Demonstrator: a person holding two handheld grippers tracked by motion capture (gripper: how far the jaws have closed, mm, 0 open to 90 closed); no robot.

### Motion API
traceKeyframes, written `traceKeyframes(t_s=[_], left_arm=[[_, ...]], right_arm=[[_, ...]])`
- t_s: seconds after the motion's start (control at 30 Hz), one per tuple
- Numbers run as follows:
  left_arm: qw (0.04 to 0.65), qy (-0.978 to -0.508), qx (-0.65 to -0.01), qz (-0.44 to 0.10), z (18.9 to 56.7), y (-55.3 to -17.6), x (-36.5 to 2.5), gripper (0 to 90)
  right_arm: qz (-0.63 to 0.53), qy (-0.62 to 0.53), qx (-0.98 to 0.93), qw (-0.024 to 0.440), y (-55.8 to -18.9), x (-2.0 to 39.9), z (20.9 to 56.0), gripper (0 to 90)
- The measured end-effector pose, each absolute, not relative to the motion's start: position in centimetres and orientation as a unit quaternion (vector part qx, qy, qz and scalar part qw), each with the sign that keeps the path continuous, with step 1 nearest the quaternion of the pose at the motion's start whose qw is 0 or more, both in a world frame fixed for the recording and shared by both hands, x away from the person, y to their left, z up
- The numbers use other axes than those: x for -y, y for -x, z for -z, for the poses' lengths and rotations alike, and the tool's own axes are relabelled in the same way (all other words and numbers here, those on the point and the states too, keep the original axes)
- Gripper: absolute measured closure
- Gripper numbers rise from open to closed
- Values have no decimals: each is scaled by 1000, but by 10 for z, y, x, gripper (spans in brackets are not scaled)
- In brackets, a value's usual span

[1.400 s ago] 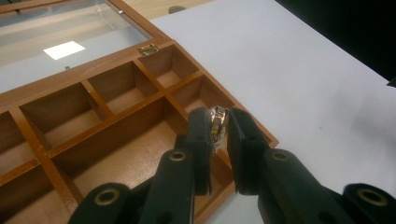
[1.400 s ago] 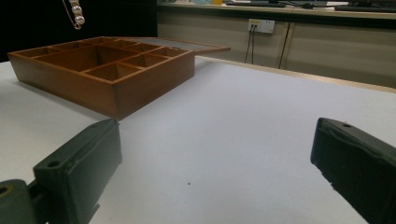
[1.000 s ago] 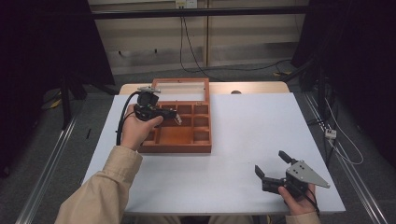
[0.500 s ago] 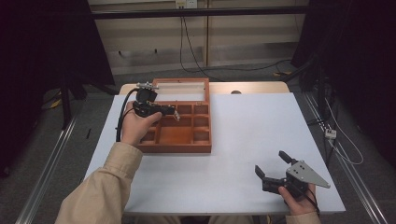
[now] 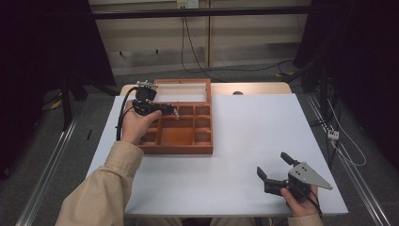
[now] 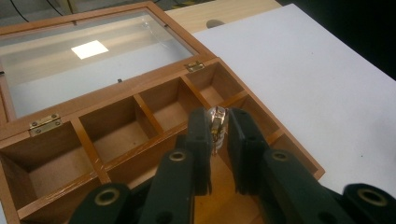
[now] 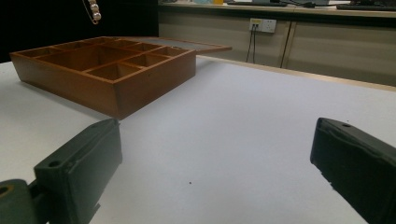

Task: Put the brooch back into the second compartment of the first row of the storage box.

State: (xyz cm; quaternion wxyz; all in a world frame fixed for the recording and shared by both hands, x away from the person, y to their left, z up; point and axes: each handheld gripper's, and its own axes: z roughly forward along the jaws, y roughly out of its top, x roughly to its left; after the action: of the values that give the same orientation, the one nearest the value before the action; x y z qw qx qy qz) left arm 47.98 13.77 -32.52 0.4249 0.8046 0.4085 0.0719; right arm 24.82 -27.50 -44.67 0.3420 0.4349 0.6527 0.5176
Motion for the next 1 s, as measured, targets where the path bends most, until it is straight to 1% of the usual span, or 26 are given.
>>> traceKeyframes(t_s=[1.0], left_arm=[[413, -797, -431, -91, 330, -496, -148, 797]], right_arm=[[-520, -433, -653, 340, -248, 276, 446, 14]])
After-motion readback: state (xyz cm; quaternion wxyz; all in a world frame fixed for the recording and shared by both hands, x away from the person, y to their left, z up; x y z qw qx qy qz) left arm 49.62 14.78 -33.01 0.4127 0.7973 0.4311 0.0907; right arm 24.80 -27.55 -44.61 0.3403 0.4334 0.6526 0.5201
